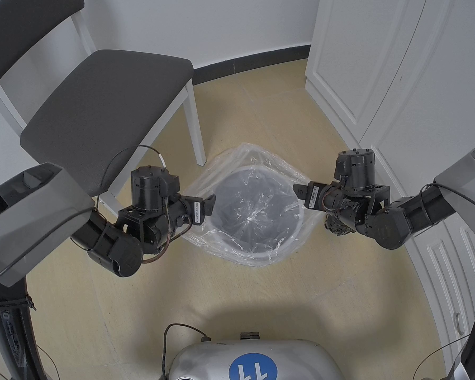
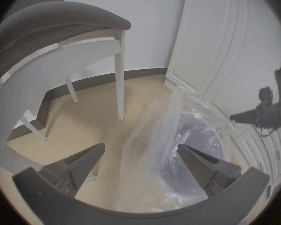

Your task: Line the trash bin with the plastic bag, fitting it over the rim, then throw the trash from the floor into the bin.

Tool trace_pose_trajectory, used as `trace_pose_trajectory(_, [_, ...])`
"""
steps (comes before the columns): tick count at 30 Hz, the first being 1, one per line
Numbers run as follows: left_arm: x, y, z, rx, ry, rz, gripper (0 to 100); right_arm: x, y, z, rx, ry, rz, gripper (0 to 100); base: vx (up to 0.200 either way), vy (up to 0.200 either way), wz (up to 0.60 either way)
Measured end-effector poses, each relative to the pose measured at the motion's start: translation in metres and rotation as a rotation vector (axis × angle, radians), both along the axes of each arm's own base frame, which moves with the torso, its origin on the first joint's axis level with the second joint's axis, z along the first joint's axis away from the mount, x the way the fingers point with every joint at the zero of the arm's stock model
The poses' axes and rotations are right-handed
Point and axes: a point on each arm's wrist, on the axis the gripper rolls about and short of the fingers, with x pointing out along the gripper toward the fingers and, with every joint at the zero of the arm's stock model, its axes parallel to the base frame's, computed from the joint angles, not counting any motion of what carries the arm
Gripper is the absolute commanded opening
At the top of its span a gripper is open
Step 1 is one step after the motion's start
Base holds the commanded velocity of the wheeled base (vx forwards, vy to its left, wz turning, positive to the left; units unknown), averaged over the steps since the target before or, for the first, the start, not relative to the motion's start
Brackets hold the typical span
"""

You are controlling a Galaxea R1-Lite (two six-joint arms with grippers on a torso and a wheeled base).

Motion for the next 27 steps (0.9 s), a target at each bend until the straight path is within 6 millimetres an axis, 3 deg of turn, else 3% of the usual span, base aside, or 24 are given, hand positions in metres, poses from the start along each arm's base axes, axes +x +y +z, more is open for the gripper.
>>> trace_pose_trajectory(5, [0.005,0.0,0.01,-0.032,-0.018,0.03,100,0.011,-0.002,0.005,0.038,-0.008,-0.011,100,0.0,0.0,0.0])
trace_pose_trajectory(27, [0.045,-0.014,-0.003,-0.089,-0.077,0.164,100,0.045,-0.005,-0.019,0.085,-0.003,-0.07,100,0.0,0.0,0.0])
